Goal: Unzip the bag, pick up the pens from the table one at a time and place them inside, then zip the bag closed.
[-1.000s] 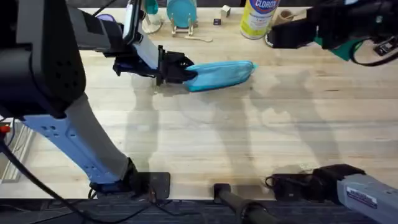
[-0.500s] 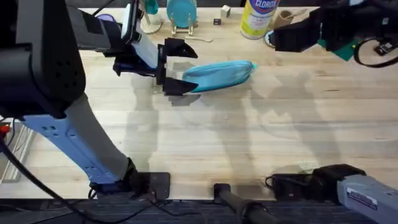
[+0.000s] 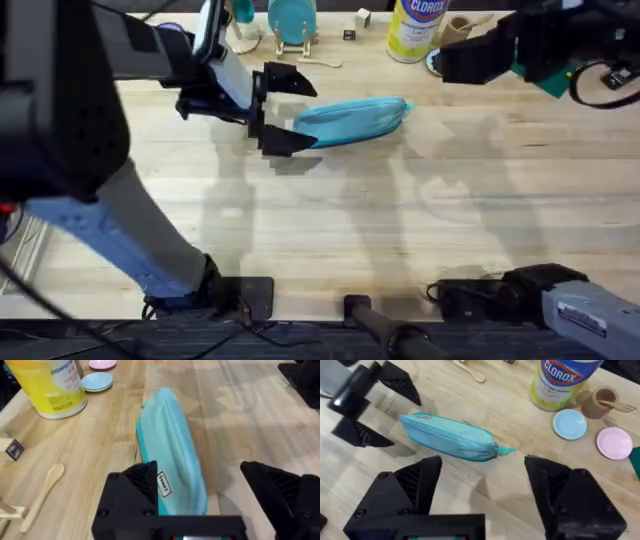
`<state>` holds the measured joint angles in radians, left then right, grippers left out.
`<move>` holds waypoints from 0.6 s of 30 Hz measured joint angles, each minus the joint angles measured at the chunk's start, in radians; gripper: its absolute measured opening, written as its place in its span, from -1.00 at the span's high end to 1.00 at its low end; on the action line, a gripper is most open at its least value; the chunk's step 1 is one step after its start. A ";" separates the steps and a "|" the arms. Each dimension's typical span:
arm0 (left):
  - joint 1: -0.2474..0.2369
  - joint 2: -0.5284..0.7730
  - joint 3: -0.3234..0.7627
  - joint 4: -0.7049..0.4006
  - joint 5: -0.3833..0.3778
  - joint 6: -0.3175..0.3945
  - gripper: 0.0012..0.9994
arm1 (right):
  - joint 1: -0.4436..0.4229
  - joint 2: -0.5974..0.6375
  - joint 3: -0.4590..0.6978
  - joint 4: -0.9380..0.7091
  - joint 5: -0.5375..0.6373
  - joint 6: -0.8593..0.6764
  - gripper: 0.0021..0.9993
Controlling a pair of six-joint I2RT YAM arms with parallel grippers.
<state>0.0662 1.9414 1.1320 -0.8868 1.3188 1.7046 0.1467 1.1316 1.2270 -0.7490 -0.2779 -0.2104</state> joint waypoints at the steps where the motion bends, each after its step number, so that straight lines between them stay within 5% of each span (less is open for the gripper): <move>1: 0.000 -0.027 0.000 -0.018 -0.014 -0.004 -0.99 | 0.000 0.000 0.000 0.000 0.000 0.000 -0.99; 5: 0.000 -0.158 0.000 -0.071 -0.082 -0.066 -0.99 | 0.000 0.000 0.000 0.000 0.000 0.000 -1.00; 9: 0.000 -0.290 0.000 -0.091 -0.192 -0.205 -1.00 | 0.000 0.000 0.000 0.000 0.000 0.000 -1.00; 18: 0.000 -0.594 0.000 -0.095 -0.511 -0.733 -1.00 | 0.000 0.000 0.000 -0.018 0.000 0.000 -1.00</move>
<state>0.0662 1.3472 1.1320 -0.9823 0.8076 0.9712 0.1467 1.1318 1.2270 -0.7670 -0.2777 -0.2104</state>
